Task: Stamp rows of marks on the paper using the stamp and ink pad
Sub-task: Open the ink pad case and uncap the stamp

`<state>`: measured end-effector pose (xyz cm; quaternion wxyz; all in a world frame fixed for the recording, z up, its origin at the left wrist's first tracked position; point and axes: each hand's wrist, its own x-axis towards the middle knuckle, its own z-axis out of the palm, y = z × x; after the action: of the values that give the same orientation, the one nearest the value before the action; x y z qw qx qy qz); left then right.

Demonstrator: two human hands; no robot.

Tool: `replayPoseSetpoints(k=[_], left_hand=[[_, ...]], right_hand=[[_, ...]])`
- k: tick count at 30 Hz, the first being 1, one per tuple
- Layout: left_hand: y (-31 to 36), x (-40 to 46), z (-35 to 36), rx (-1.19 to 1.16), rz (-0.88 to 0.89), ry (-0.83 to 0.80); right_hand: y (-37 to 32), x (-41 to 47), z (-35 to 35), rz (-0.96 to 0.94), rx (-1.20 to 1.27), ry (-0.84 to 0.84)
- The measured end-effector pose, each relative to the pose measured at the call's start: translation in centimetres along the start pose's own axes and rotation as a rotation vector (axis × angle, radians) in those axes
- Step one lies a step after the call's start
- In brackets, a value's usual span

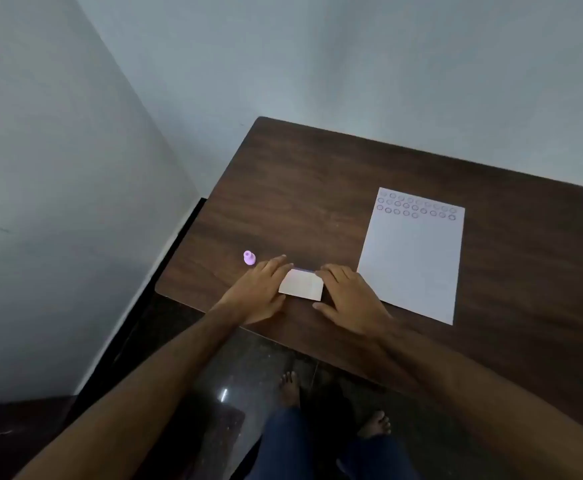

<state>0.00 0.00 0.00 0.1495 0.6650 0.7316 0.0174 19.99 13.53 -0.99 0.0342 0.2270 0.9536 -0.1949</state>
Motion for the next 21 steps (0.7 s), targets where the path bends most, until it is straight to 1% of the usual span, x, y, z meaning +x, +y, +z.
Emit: replayPoseSetpoints(k=[2, 4, 8, 11, 16, 21], left_hand=[[-0.5, 0.2, 1.2, -0.011, 0.009, 0.014], [-1.1, 0.4, 2.6, 0.027, 0.031, 0.038], [-2.7, 0.7, 4.6, 0.061, 0.101, 0.138], [-3.5, 0.8, 5.9, 0.007, 0.129, 0.219], [-4.1, 1.3, 8.1, -0.187, 0.144, 0.377], [-5.1, 1.8, 9.4, -0.205, 0.174, 0.457]], right_hand=[[0.3, 0.4, 1.2, -0.023, -0.014, 0.029], [0.8, 0.6, 2.4, -0.028, -0.035, 0.056], [1.9, 0.9, 4.3, -0.077, -0.031, 0.148], [2.5, 0.9, 5.4, -0.109, -0.014, 0.209], [3.8, 1.5, 6.6, -0.208, -0.033, 0.314], [4.7, 2.0, 7.1, -0.281, -0.098, 0.372]])
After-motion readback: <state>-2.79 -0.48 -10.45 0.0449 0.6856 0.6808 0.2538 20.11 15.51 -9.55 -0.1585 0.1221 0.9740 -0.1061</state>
